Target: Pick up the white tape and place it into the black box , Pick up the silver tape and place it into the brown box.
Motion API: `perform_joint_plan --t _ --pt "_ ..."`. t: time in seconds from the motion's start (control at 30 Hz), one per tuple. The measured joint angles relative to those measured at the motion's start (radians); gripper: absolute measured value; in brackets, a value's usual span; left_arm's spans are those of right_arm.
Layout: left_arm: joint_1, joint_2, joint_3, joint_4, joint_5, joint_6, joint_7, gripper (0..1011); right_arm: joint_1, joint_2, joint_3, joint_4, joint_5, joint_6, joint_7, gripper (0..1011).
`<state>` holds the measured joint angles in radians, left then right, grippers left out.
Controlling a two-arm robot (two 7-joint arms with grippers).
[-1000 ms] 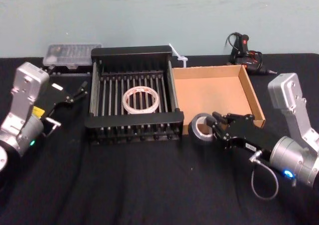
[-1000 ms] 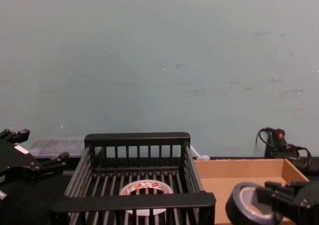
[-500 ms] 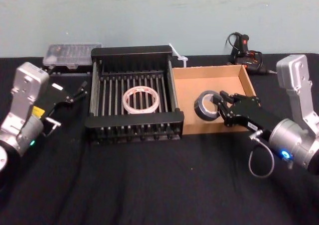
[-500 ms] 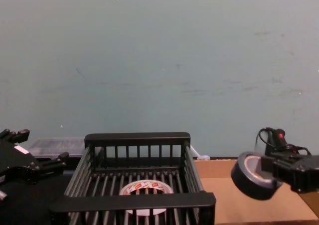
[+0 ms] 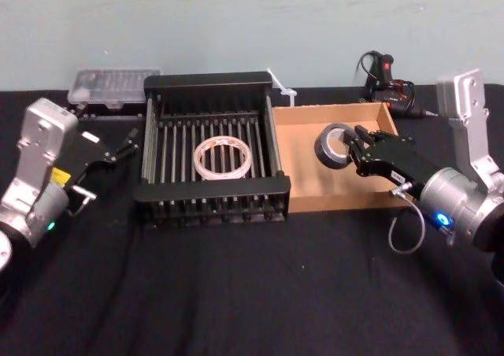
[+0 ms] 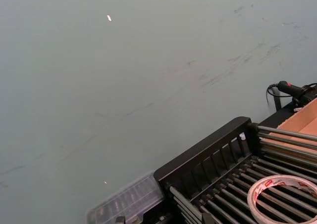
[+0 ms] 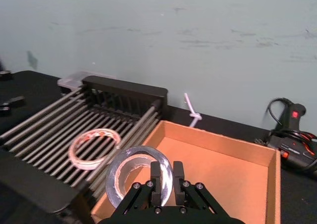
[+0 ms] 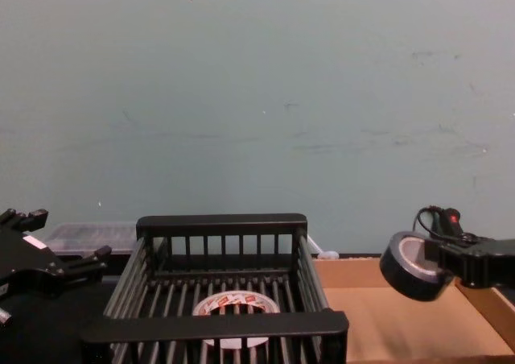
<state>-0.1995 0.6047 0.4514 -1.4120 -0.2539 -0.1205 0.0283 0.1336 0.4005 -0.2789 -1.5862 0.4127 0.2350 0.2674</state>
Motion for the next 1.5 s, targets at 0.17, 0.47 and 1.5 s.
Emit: perform_joint_plan --t 0.17,0.47,1.5 --pt "0.0 0.0 0.0 0.0 0.0 0.0 0.0 1001 0.035 -0.02 -0.002 0.059 -0.009 0.0 -0.005 158" --pt "0.0 0.0 0.0 0.0 0.0 0.0 0.0 1001 0.098 -0.05 -0.007 0.157 -0.035 0.001 -0.009 158" --pt "0.0 0.0 0.0 0.0 0.0 0.0 0.0 1001 0.184 -0.091 -0.011 0.302 -0.089 -0.007 0.006 162"
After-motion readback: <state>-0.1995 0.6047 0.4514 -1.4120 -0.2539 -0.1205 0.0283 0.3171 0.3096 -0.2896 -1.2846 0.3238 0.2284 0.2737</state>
